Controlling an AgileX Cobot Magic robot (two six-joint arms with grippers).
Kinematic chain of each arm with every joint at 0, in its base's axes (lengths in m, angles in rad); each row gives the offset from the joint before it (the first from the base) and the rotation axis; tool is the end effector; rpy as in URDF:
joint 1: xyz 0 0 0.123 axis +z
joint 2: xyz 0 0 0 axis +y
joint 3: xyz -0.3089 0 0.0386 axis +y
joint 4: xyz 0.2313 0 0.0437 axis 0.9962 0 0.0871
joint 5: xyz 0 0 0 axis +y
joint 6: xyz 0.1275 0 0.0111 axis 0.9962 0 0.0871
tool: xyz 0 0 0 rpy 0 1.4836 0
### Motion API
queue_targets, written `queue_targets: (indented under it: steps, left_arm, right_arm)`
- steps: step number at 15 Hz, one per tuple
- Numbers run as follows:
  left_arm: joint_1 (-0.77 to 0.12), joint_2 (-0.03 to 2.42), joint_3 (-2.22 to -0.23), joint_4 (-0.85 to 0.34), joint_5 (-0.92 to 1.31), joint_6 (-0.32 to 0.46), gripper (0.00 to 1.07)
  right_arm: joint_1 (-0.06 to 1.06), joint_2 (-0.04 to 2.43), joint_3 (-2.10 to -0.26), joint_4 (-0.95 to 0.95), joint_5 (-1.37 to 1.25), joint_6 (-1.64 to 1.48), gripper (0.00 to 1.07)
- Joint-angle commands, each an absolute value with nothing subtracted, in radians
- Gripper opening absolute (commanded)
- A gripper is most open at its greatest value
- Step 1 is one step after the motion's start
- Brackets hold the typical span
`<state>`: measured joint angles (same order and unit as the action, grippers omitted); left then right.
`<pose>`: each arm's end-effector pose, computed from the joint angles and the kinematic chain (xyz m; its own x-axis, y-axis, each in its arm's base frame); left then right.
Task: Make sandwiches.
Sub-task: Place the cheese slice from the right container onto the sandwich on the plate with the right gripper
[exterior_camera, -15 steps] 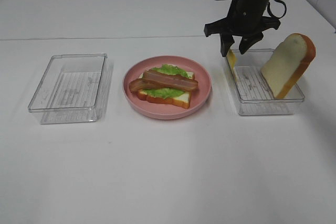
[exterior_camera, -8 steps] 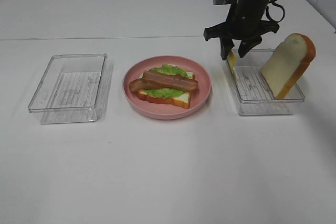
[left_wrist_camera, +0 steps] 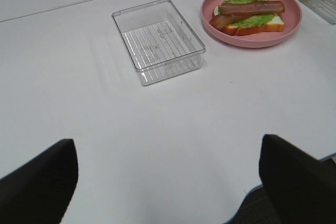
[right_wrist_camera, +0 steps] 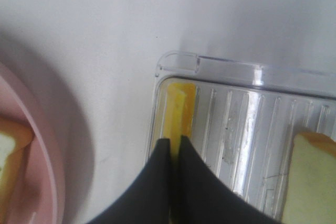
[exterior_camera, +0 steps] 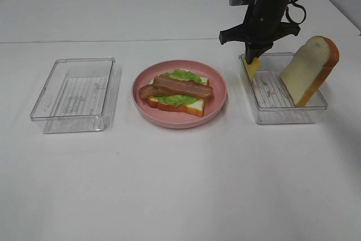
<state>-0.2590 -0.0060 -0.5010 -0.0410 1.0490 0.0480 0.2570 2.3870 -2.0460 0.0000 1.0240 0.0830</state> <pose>-0.0140 -0.0010 0.2541 -0.4163 0.1388 -0.8986 0.2984 0.9544 0.0092 0.5039 0.1324 0.1478 -0.9438 -0.1623 -0.2878 -0.1765 0.9840 0.0239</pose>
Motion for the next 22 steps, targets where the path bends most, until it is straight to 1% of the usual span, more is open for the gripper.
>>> queue_targets:
  steps: [1,4,5,6,9,10,12,18,20,22]
  left_arm:
    - [-0.255,-0.027,-0.5,-0.046,1.04,0.048,0.89]
    - [-0.255,-0.027,-0.5,-0.046,1.04,0.048,0.89]
    - [-0.255,-0.027,-0.5,-0.046,1.04,0.048,0.89]
    - [-0.255,-0.027,-0.5,-0.046,1.04,0.048,0.89]
    - [-0.255,-0.027,-0.5,-0.046,1.04,0.048,0.89]
    - [-0.255,-0.027,-0.5,-0.046,1.04,0.048,0.89]
    - [-0.255,-0.027,-0.5,-0.046,1.04,0.048,0.89]
    - [-0.255,-0.027,-0.5,-0.046,1.04,0.048,0.89]
    - [-0.255,-0.027,-0.5,-0.046,1.04,0.048,0.89]
    - [-0.255,-0.027,-0.5,-0.046,1.04,0.048,0.89]
  right_arm:
    - [0.256,2.388,-2.081,-0.008,1.073,0.092,0.0]
    - [0.256,2.347,-2.126,0.017,1.124,0.091,0.0]
    - [0.256,2.286,-2.126,0.095,1.127,0.065,0.0]
    - [0.256,2.286,-2.126,0.095,1.127,0.065,0.0]
    - [0.257,2.213,-2.126,0.279,1.144,-0.016,0.0]
    - [0.257,2.199,-2.126,0.424,1.168,-0.055,0.0]
    - [0.27,2.204,-2.125,0.539,1.197,-0.097,0.0]
    - [0.396,2.286,-2.125,0.63,1.178,-0.143,0.0]
    - [0.408,2.353,-2.125,0.704,1.153,-0.143,0.0]
    - [0.408,2.405,-2.125,0.73,1.117,-0.142,0.0]
